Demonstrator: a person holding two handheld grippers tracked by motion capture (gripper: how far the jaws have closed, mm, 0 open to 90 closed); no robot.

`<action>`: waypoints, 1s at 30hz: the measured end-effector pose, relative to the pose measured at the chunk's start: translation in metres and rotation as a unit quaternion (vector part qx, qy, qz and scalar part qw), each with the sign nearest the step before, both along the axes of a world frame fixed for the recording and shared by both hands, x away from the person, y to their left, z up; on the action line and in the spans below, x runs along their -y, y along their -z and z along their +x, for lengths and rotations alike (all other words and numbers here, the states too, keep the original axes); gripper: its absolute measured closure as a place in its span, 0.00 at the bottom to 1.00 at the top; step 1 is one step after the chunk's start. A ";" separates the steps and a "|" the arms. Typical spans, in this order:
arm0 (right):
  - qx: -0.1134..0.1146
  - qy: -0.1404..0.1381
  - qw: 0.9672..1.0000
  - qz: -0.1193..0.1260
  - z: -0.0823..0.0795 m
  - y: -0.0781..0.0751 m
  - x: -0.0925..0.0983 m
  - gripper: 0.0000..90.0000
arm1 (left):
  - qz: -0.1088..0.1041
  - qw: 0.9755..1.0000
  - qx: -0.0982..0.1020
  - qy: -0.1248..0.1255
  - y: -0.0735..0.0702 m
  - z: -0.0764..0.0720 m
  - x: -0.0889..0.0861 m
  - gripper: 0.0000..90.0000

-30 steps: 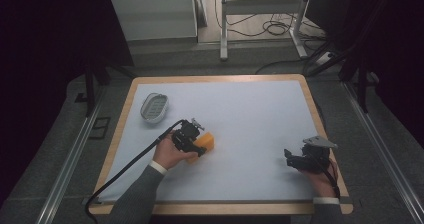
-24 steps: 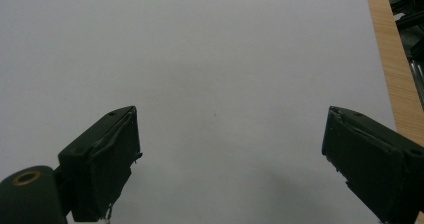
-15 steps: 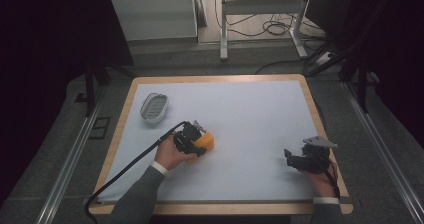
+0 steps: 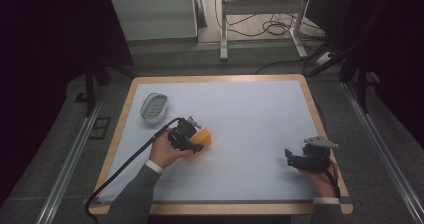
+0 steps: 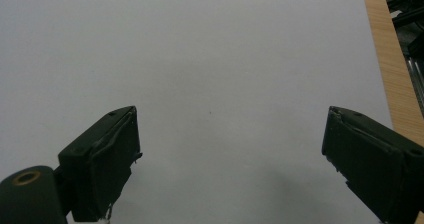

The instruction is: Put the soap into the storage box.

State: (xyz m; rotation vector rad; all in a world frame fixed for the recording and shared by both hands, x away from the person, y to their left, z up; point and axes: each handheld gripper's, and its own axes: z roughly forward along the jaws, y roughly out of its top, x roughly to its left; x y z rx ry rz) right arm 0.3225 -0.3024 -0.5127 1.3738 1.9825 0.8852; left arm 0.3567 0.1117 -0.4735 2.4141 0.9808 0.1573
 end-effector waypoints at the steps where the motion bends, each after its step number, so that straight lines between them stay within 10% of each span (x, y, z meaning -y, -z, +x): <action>1: 0.000 -0.001 1.000 0.000 0.000 0.000 0.000 0.09 | -0.002 1.000 0.002 -0.001 -0.002 -0.001 -0.002 0.68; 30: 0.001 0.003 1.000 0.001 0.000 0.000 0.002 0.09 | -0.019 0.999 0.011 -0.029 -0.023 0.001 -0.034 0.68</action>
